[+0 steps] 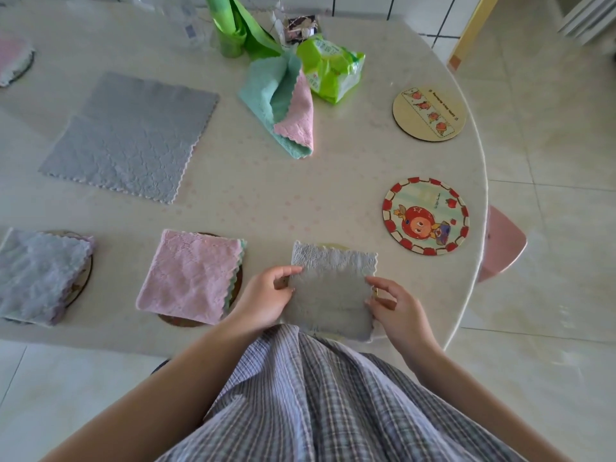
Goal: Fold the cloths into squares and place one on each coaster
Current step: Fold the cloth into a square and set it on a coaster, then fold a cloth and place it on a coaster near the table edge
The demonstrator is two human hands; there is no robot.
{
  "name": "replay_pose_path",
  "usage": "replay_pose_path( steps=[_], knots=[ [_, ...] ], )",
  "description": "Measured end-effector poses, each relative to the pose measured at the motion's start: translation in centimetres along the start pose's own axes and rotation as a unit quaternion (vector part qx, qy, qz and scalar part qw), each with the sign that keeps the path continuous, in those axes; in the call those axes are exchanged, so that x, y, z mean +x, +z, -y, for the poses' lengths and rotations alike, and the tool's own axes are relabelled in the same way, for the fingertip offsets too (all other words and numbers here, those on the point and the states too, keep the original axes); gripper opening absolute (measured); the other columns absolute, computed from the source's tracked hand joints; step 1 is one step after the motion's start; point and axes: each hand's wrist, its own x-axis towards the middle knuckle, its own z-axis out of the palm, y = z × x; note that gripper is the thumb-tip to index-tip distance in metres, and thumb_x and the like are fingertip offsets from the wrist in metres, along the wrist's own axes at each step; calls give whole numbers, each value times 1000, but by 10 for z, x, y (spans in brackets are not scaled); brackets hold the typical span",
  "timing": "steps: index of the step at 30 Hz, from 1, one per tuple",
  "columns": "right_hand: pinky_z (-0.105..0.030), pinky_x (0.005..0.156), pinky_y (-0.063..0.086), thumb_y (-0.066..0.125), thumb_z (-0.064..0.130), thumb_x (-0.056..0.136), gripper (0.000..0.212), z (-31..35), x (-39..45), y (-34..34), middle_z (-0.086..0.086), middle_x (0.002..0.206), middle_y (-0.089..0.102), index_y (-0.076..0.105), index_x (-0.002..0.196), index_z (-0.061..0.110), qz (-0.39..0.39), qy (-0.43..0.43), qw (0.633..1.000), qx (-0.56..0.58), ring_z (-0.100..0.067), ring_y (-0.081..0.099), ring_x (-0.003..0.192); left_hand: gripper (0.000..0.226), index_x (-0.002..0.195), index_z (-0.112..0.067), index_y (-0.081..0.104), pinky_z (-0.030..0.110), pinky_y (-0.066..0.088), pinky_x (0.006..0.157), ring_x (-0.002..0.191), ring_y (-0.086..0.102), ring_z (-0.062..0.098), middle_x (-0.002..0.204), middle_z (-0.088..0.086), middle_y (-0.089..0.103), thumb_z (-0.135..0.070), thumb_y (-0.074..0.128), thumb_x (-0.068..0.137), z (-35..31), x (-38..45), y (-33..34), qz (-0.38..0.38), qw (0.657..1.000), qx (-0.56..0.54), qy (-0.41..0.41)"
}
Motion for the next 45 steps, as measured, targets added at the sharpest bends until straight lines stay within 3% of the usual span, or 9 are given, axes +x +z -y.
replay_pose_path(
  steps=[6, 10, 13, 15, 20, 24, 30, 37, 45],
  knots=[
    [-22, 87, 49, 57, 7, 89, 35, -2, -4, 0, 5, 127, 50, 59, 118, 28, -52, -44, 996, -55, -9, 56, 108, 41, 127, -18, 55, 17, 31, 98, 120, 46, 11, 134, 1, 49, -2, 53, 89, -2, -2, 5, -21, 990, 114, 74],
    [-30, 109, 24, 60, 14, 87, 45, -5, -4, 1, 5, 146, 34, 52, 131, 21, -46, -144, 957, -247, -15, 30, 135, 55, 142, -13, 35, 38, 24, 111, 139, 25, 21, 149, 5, 30, -26, 51, 91, 2, -4, 8, -31, 908, 361, 211],
    [-37, 114, 15, 56, 27, 88, 47, -7, -3, 9, 3, 153, 25, 48, 135, 22, 4, -236, 896, -375, -16, 17, 143, 63, 134, -6, 45, 55, 31, 102, 132, 40, 29, 143, 11, 43, -45, 38, 85, 5, 0, 13, 1, 828, 492, 270],
    [-47, 116, 17, 54, 30, 89, 47, -8, -2, 13, 0, 154, 25, 48, 134, 22, 31, -248, 875, -415, -17, 16, 143, 67, 127, -5, 53, 58, 38, 94, 126, 48, 29, 137, 11, 50, -51, 35, 82, 10, 3, 14, 20, 811, 522, 261],
    [-44, 115, 1, 46, 38, 93, 52, -13, -2, 11, 7, 157, 13, 34, 142, 29, 50, -223, 861, -454, -10, 3, 144, 71, 131, -5, 50, 62, 35, 95, 133, 35, 24, 143, 11, 43, -55, 32, 84, 18, 7, 10, 61, 808, 536, 239],
    [-49, 115, 3, 51, 36, 90, 48, -6, -2, 11, 10, 153, 23, 42, 137, 31, 36, -217, 868, -445, -10, 12, 143, 71, 143, -12, 33, 53, 12, 112, 143, 9, 18, 155, 3, 21, -55, 27, 87, 8, 7, 4, 68, 837, 481, 252],
    [-55, 107, 29, 61, 18, 83, 26, 22, 11, 31, 4, 118, 59, 66, 108, 23, -53, -270, 901, -335, -18, 53, 114, 30, 109, -16, 67, 39, 44, 94, 101, 63, 23, 108, 1, 68, -14, 69, 80, 0, 7, -40, -68, 850, 398, 338],
    [-50, 100, 39, 48, 31, 82, 31, 91, 35, 124, 1, 116, 60, 68, 103, 22, -6, -332, 898, -288, -12, 48, 112, 38, 103, -20, 67, 26, 37, 92, 101, 61, 19, 105, -4, 66, -28, 39, 79, 20, 13, -139, -100, 895, 358, 245],
    [-40, 114, 15, 52, 32, 89, 41, 152, 68, 238, 3, 148, 34, 54, 129, 23, 137, -284, 856, -409, -16, 25, 138, 53, 116, -12, 63, 47, 46, 94, 120, 50, 27, 124, 7, 58, -41, 39, 79, 71, 47, -253, -177, 922, 303, 162]
  ],
)
